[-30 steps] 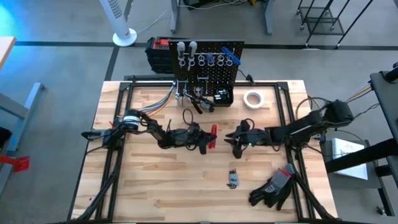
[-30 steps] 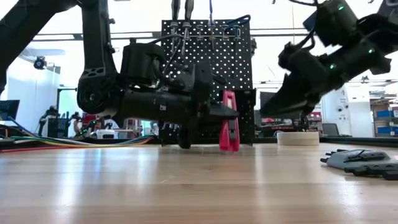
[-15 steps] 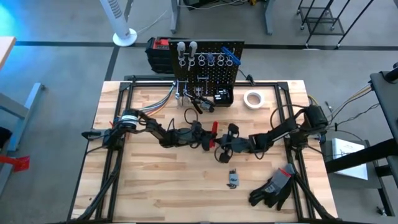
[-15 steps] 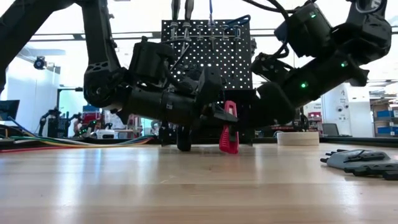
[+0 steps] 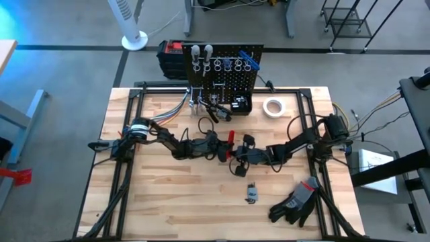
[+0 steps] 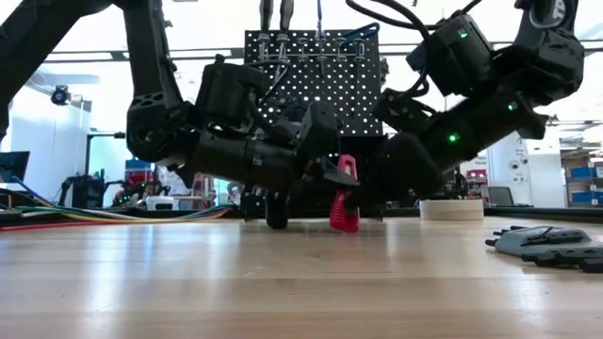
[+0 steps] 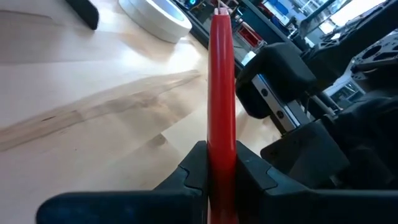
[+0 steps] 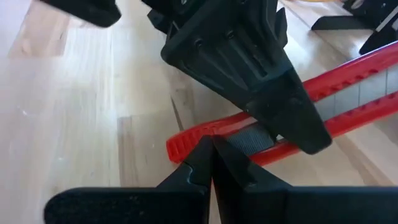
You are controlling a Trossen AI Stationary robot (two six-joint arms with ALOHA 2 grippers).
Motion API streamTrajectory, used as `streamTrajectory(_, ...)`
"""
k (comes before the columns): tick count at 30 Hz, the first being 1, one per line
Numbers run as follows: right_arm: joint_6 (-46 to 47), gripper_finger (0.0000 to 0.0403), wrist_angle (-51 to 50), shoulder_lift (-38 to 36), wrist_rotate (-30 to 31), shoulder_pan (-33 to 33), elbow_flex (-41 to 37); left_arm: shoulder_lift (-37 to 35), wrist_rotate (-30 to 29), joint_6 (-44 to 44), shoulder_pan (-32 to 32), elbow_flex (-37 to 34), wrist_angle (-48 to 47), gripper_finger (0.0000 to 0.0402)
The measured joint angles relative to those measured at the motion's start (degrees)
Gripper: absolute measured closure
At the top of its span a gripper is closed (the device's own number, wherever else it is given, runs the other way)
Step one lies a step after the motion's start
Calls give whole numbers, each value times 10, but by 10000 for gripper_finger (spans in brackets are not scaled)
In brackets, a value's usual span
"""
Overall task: Hang tools onto peg board
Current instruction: Put the red cutter into the black tool bin on the peg board
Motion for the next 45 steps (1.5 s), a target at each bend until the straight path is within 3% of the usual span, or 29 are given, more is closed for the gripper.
streamTrajectory(16,85,403,-26,3,-55,-2,1,0,-9,0,0,-1,5,373)
streamTrajectory(24,91,403,-23,2,-54,-1,0,-2,-12,3,0,-1,9,373)
streamTrajectory(26,78,403,-23,-9,-29,8,-1,-3,-11,4,0,0,8,373)
streamTrajectory(29,30,402,-61,-46,-58,22,-10,-4,-14,5,0,0,9,373)
streamTrajectory(36,-5,402,-120,-177,-24,17,-27,-5,3,57,-4,-1,33,373)
streamTrajectory(41,56,395,-117,-270,-13,-4,-73,-8,47,141,-9,-2,61,373)
streamTrajectory(45,105,358,-103,-363,-9,-28,-121,-9,76,162,-11,-1,67,373)
